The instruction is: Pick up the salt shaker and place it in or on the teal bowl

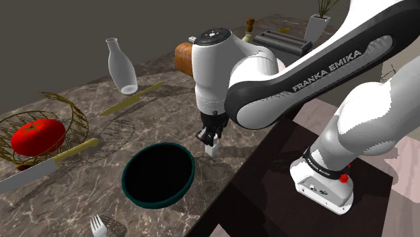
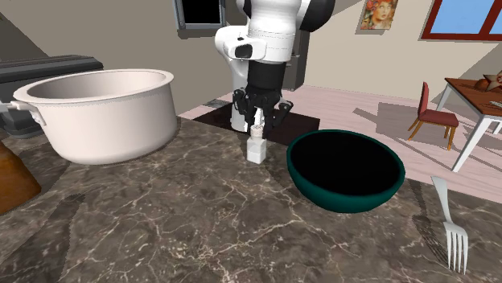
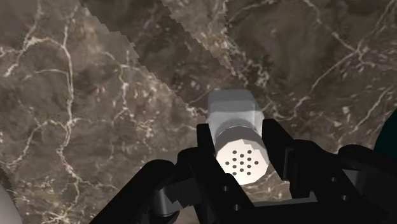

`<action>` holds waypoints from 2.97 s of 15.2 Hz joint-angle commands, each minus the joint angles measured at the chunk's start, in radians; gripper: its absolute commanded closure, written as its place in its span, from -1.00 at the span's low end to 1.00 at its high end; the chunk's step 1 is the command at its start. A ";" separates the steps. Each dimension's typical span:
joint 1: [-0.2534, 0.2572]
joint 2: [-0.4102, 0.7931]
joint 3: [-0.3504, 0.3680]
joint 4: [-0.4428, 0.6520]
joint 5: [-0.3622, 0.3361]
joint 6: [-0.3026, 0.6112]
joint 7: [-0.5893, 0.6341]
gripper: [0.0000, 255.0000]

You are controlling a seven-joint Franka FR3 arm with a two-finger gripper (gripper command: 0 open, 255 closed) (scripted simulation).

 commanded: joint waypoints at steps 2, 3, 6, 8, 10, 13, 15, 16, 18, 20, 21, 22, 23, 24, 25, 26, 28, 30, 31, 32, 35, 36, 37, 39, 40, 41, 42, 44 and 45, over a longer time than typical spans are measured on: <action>-0.001 0.000 0.000 -0.001 -0.001 0.000 0.000 1.00; 0.000 0.000 0.000 -0.001 0.000 0.000 0.000 1.00; 0.009 -0.036 -0.015 0.016 0.014 -0.051 -0.016 1.00; 0.015 -0.058 -0.025 0.029 0.020 -0.084 -0.025 1.00; 0.019 -0.078 -0.035 0.042 0.026 -0.117 -0.033 1.00; 0.025 -0.106 -0.049 0.064 0.031 -0.165 -0.043 1.00; 0.028 -0.123 -0.058 0.080 0.033 -0.197 -0.049 1.00; 0.029 -0.130 -0.062 0.088 0.034 -0.212 -0.052 1.00; 0.031 -0.145 -0.070 0.105 0.035 -0.243 -0.057 1.00; 0.032 -0.158 -0.078 0.123 0.035 -0.274 -0.062 1.00; 0.033 -0.164 -0.082 0.132 0.035 -0.289 -0.064 1.00; 0.033 -0.170 -0.086 0.142 0.035 -0.304 -0.066 1.00; 0.034 -0.176 -0.090 0.151 0.035 -0.319 -0.068 1.00; 0.034 -0.181 -0.094 0.161 0.034 -0.333 -0.070 1.00; 0.034 -0.186 -0.097 0.171 0.034 -0.348 -0.071 1.00; 0.034 -0.190 -0.101 0.181 0.033 -0.362 -0.073 1.00; 0.034 -0.199 -0.108 0.202 0.032 -0.391 -0.076 1.00; 0.034 -0.206 -0.114 0.223 0.030 -0.420 -0.079 1.00; 0.034 -0.209 -0.117 0.234 0.029 -0.434 -0.080 1.00; 0.033 -0.212 -0.120 0.246 0.027 -0.448 -0.081 1.00; 0.032 -0.218 -0.129 0.280 0.024 -0.489 -0.085 1.00; 0.032 -0.219 -0.131 0.286 0.023 -0.496 -0.085 1.00; 0.031 -0.193 -0.109 0.318 0.023 -0.501 -0.060 1.00; 0.027 -0.138 -0.066 0.383 0.017 -0.510 -0.009 1.00; 0.024 -0.109 -0.043 0.417 0.012 -0.515 0.018 1.00; 0.021 -0.078 -0.021 0.452 0.005 -0.521 0.045 1.00; 0.018 -0.046 0.002 0.488 -0.003 -0.527 0.074 1.00; 0.012 0.022 0.050 0.563 -0.028 -0.540 0.133 1.00; 0.009 0.058 0.074 0.603 -0.044 -0.548 0.164 1.00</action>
